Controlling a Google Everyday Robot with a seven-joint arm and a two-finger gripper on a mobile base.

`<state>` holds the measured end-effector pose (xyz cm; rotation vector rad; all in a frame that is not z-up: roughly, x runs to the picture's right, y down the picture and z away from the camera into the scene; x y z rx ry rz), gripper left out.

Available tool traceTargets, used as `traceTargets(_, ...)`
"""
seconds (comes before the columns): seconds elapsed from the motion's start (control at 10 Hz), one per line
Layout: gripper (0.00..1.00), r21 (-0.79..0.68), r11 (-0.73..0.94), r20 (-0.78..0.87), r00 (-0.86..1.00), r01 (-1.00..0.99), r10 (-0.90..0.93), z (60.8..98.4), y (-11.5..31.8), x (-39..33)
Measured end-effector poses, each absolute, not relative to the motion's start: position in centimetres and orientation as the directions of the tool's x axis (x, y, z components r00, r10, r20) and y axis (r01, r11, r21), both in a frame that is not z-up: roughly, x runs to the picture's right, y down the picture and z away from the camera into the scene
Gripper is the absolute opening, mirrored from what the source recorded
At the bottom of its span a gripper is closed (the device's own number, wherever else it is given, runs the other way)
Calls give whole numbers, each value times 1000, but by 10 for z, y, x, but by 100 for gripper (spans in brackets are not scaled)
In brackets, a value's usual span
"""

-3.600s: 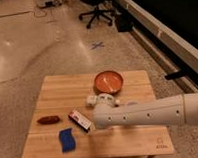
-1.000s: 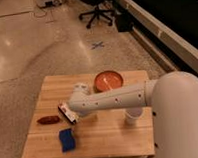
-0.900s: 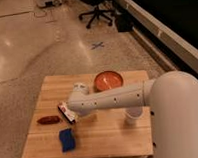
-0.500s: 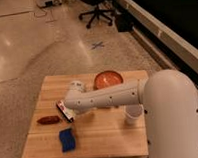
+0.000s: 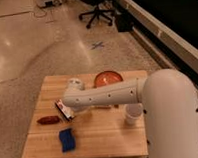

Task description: Push the eraser across the table

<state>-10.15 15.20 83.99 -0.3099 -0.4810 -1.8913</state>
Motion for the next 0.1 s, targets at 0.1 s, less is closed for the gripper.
traceTargets(0.1, 80, 183, -308, 434, -358, 934, -827, 839, 152, -99)
